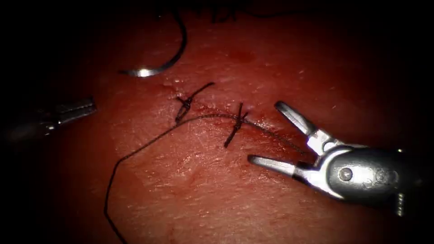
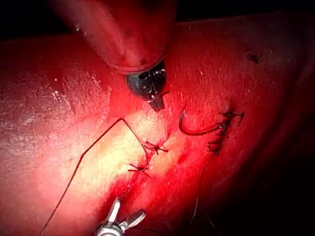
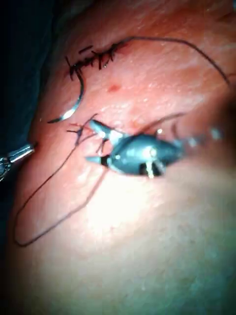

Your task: Wound Closure

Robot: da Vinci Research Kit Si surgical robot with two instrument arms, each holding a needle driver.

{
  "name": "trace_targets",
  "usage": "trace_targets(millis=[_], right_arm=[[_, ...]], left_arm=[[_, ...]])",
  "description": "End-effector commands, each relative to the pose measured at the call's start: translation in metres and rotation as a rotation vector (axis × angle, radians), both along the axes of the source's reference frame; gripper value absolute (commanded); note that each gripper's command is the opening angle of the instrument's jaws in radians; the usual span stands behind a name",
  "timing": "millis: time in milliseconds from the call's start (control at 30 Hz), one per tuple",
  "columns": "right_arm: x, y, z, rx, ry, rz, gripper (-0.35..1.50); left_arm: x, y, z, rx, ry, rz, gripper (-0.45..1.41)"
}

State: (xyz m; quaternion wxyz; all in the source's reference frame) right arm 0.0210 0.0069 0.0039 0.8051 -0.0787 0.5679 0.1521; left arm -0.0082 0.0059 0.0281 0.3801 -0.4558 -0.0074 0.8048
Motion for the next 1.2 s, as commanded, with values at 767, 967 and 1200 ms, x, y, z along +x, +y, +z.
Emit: trace_targets(millis=[767,967,1200], right_arm=[[0.0003,-0.0010,0.0001,0.019,0.007,0.000,1.15],[0.0003,-0.0011,0.0001,0.026,0.007,0.000,1.15],[0.0002,-0.0012,0.0000,0.031,0.010,0.001,1.15]], left_arm=[[0.0036,-0.0054,0.0052,0.231,0.150,0.022,0.62],[0.0024,-0.0087,0.0039,0.337,0.049,0.055,0.57],[0.0000,-0.0116,0.0010,0.445,-0.086,0.085,0.61]])
